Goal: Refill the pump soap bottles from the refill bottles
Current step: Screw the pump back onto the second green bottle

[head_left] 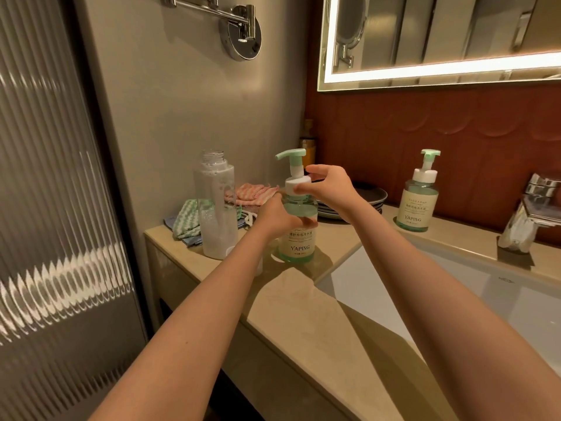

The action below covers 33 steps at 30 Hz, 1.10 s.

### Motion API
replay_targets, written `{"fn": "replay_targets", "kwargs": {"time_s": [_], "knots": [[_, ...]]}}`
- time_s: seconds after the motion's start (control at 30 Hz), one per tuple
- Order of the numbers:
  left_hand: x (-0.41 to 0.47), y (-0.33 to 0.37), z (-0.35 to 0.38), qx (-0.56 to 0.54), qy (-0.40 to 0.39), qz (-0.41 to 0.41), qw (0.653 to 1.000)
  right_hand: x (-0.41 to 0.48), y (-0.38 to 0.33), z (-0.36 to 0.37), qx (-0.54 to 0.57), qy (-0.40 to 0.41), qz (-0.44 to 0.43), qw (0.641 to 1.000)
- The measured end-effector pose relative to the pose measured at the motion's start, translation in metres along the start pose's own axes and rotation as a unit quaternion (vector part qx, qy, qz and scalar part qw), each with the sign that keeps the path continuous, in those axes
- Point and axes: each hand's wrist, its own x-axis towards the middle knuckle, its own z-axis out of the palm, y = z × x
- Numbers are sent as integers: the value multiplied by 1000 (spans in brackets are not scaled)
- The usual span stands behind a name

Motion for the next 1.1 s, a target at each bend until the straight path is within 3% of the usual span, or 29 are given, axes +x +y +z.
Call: {"fn": "replay_targets", "kwargs": {"time_s": [0.37, 0.67, 0.8, 0.97, 1.1], "knots": [[3, -3, 0, 5, -4, 10, 1000, 1, -2, -1, -54, -59, -8, 997], [3, -6, -1, -6, -1, 18, 1000, 1, -2, -7, 31, -75, 25, 996], [3, -7, -1, -4, -4, 23, 1000, 1, -2, -6, -6, -79, 20, 997], [3, -7, -1, -2, 2, 21, 1000, 4, -7, -4, -87, -43, 17, 995], [4, -7, 0, 9, 12, 21, 1000, 3, -7, 9, -153, 35, 8, 988]]}}
